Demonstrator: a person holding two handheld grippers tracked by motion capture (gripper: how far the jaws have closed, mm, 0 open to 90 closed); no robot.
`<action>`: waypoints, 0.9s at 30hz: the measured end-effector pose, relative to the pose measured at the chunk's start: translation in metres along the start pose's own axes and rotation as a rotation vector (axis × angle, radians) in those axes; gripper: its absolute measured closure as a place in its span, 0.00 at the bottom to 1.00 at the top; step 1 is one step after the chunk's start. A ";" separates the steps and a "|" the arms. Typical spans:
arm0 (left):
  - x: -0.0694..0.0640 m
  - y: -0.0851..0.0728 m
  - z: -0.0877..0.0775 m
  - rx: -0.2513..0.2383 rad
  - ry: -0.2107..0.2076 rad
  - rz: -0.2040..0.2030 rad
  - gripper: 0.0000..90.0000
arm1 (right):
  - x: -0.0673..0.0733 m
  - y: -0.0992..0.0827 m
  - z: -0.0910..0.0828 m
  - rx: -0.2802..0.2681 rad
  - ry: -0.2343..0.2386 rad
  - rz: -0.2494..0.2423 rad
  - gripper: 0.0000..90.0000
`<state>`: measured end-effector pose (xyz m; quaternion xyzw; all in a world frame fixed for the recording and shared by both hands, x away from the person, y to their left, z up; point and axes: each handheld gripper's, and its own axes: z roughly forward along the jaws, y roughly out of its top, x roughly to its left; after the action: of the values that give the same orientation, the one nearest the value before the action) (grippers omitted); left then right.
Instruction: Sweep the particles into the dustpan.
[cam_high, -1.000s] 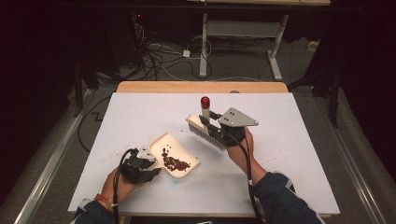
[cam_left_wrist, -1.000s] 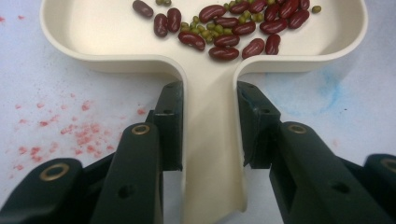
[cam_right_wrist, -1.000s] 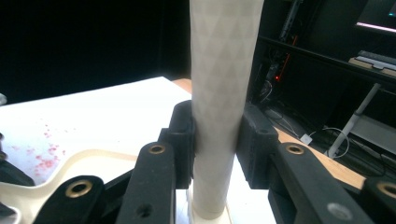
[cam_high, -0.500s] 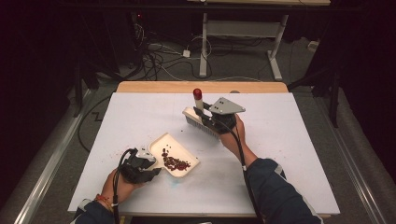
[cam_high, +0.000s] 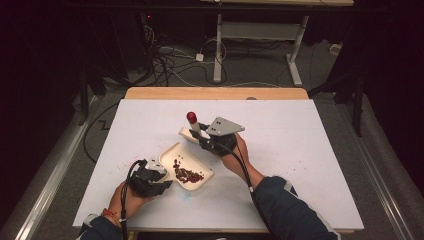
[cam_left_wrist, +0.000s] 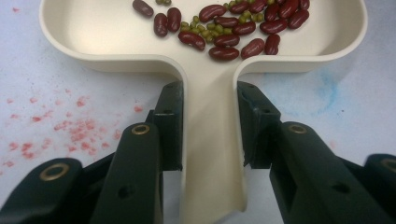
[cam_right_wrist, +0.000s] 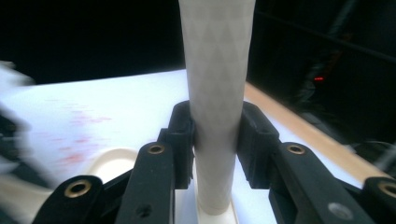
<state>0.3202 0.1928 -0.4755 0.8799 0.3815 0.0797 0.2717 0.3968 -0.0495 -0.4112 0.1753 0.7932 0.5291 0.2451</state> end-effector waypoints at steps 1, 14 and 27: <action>0.000 0.000 0.000 0.001 0.002 0.000 0.71 | 0.005 0.001 -0.003 -0.001 0.005 -0.002 0.78; -0.001 -0.005 -0.004 0.004 0.003 -0.001 0.71 | 0.020 0.013 -0.044 -0.050 0.071 -0.022 0.78; -0.012 -0.008 -0.011 0.033 0.010 0.050 0.71 | 0.002 -0.005 -0.106 0.028 0.011 -0.008 0.78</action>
<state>0.3030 0.1931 -0.4701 0.8932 0.3618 0.0845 0.2532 0.3341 -0.1298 -0.3829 0.1724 0.8027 0.5178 0.2404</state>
